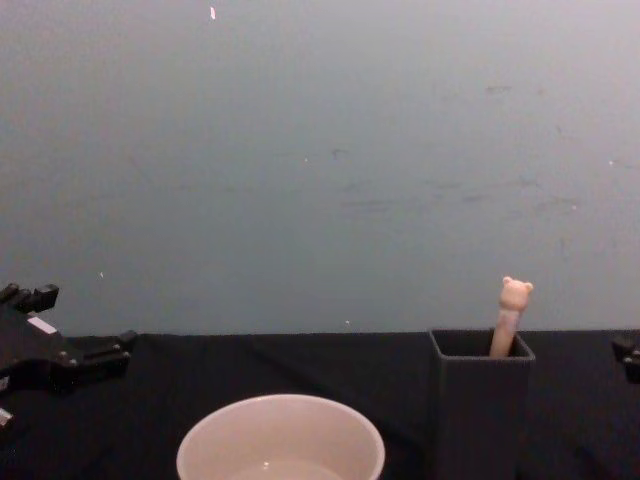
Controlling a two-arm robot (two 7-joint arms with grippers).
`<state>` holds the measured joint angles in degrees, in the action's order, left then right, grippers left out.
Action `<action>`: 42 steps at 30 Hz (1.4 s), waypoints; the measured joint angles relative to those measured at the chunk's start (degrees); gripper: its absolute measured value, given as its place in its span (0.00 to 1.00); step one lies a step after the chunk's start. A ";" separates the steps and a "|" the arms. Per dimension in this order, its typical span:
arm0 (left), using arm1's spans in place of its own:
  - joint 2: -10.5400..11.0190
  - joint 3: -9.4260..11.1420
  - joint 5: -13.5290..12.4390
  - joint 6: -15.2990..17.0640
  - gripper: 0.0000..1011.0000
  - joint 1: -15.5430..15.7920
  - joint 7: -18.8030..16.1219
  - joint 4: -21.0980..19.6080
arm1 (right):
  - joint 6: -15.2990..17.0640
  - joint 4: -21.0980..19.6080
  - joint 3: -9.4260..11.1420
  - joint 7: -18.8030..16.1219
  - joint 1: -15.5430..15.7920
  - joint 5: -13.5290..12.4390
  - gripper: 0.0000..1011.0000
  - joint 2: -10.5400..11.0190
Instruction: Pick up the stirring spoon with one hand, stir inside the cup, then place it back in its original position.
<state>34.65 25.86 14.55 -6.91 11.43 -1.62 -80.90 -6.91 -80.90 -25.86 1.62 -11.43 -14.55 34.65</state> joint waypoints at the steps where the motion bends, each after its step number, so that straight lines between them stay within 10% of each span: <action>1: 0.00 0.00 0.00 0.00 0.99 0.00 0.00 0.00 | 0.00 0.00 0.00 0.00 0.00 0.00 0.99 0.00; 14: 0.00 0.00 0.00 0.00 0.99 0.00 0.00 0.00 | -1.55 -0.84 1.88 -5.01 0.82 -3.06 0.99 -0.19; 31: 0.00 0.00 0.00 0.00 0.99 0.00 0.00 0.00 | -0.12 -6.31 6.06 -24.60 3.83 -19.08 0.99 1.04; 42: 0.00 0.00 0.00 0.00 0.99 0.00 0.00 0.00 | 1.26 -1.71 3.75 -33.44 -0.63 -20.01 0.99 -1.61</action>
<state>34.64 25.86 14.55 -6.91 11.43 -1.62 -80.90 -5.65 -82.61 -22.11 -31.82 -12.06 -34.56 33.04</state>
